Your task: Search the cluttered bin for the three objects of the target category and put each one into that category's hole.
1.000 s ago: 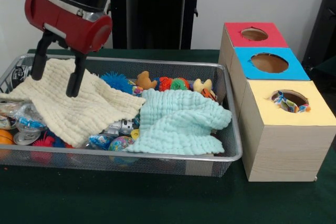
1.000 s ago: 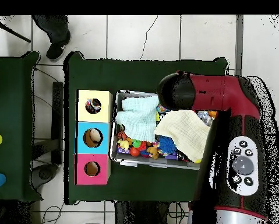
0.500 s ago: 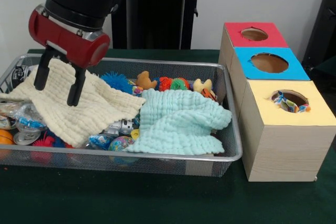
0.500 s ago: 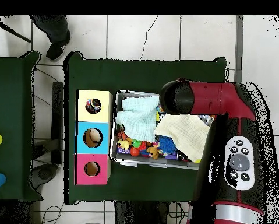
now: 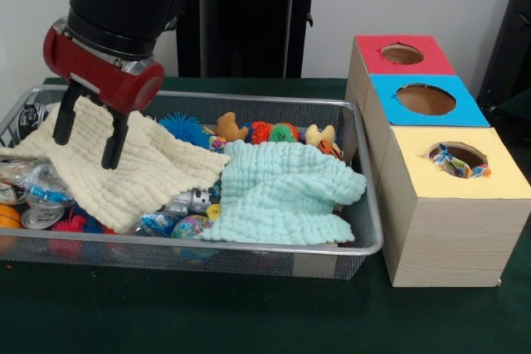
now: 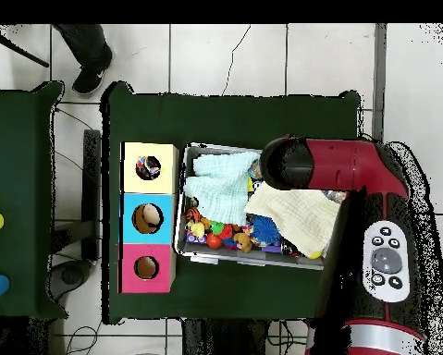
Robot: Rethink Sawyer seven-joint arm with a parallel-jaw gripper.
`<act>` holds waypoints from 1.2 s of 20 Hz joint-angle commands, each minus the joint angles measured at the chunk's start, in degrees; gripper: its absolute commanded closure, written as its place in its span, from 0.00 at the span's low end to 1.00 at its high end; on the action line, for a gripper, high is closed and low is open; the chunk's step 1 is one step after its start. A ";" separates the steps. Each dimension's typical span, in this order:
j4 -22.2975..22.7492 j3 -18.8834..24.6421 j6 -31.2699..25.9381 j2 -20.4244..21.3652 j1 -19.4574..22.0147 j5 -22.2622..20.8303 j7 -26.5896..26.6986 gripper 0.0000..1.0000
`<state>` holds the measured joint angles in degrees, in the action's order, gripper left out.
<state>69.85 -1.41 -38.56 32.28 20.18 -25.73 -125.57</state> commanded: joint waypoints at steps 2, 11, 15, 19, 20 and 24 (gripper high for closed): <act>7.33 0.80 3.59 -4.53 2.81 -0.80 -1.67 0.00; 7.70 0.49 4.31 -5.61 3.92 -1.26 -1.20 0.00; 9.68 0.57 3.30 -4.64 3.67 -0.64 -1.15 0.00; 11.25 0.73 2.77 -4.17 3.46 -0.11 -1.41 0.00; 11.49 0.79 2.51 -4.15 3.48 0.05 -1.43 0.00; 12.48 1.36 1.03 -4.34 3.70 0.71 -0.90 0.00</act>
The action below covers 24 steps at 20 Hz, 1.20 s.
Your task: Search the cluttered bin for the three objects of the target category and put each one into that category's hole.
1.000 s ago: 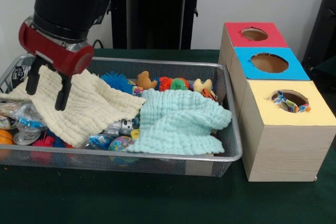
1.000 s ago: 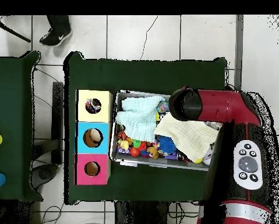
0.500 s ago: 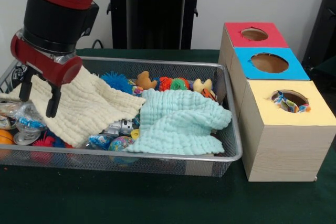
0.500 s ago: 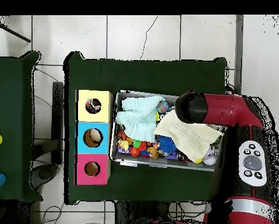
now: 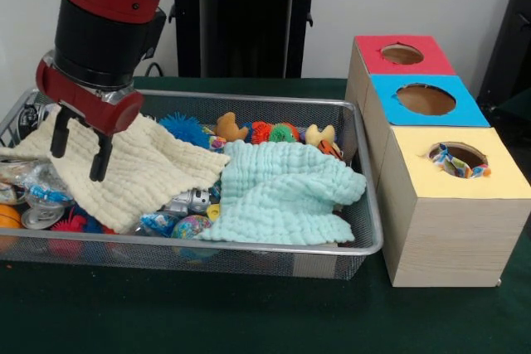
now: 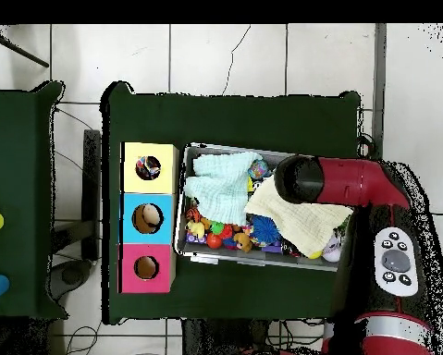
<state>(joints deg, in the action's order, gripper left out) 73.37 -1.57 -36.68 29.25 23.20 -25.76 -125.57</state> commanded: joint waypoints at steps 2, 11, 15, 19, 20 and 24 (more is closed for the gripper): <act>9.20 1.66 -0.81 -1.62 0.72 0.73 -0.84 0.00; 8.79 0.10 1.08 -4.21 -0.17 -0.31 -3.64 0.00; 8.50 -0.65 3.29 -5.71 -0.29 -1.11 -4.60 0.00; 9.08 -1.27 5.07 -6.61 -0.32 -1.31 -5.19 0.00; 9.13 -1.43 5.42 -6.82 -0.35 -1.32 -5.34 0.00; 8.72 -1.68 6.77 -8.12 -0.13 -1.39 -5.11 0.00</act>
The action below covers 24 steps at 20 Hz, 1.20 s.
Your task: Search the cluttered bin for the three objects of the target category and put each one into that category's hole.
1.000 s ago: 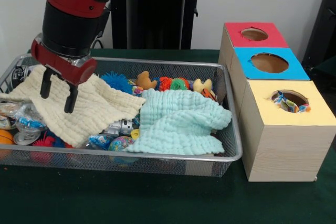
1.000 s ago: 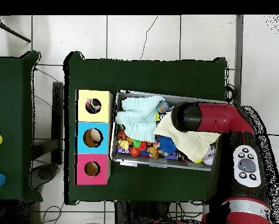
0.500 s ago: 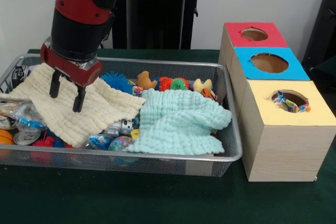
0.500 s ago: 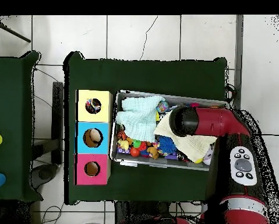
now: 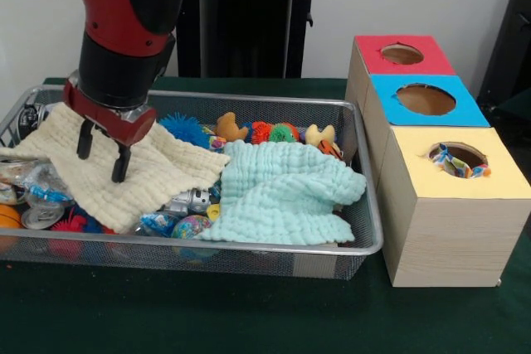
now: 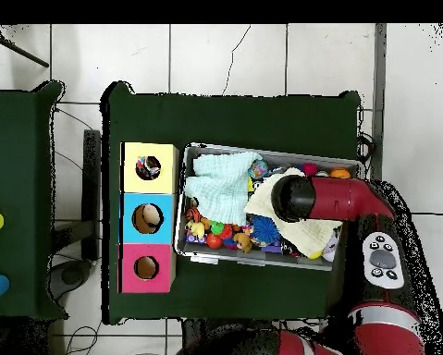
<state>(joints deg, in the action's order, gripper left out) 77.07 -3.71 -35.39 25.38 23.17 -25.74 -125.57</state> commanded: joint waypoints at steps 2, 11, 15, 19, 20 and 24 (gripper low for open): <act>5.07 0.47 5.93 -4.71 0.08 -1.14 -4.73 0.00; 5.70 -0.74 9.56 -5.62 -0.73 -1.32 -4.26 1.00; 5.91 -0.30 8.67 -5.34 -0.68 -0.85 -3.35 1.00; 5.92 0.78 5.98 -4.23 -0.74 0.09 -1.61 1.00; 6.14 0.64 5.80 -3.21 -1.23 0.38 -2.03 1.00; 6.21 -1.10 -0.89 5.03 -5.95 2.47 -2.45 1.00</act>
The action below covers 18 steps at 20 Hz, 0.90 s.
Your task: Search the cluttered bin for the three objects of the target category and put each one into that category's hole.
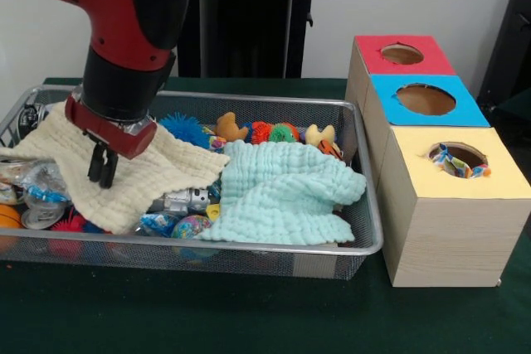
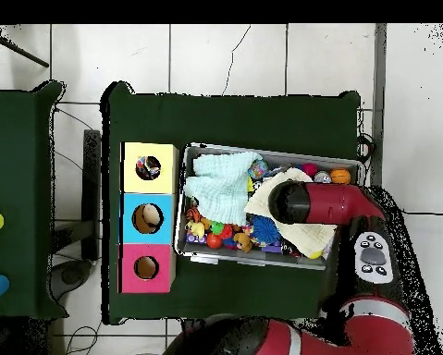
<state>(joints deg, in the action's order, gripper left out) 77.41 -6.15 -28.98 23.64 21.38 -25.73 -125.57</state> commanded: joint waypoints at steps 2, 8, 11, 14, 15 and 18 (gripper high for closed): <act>5.31 1.90 -11.11 10.72 -5.50 3.38 -0.05 1.00; 5.00 5.99 -17.65 16.51 -5.41 7.98 3.39 1.00; 4.56 6.78 -19.84 16.78 -5.78 9.13 3.87 1.00; 4.12 6.08 -18.50 15.90 -6.31 8.14 3.40 1.00; 4.02 5.27 -19.06 15.31 -6.54 7.30 3.31 1.00; 4.06 2.00 -17.67 14.17 -7.37 4.15 1.60 1.00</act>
<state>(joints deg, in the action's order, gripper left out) 78.12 -4.92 -42.57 40.07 14.44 -18.99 -125.57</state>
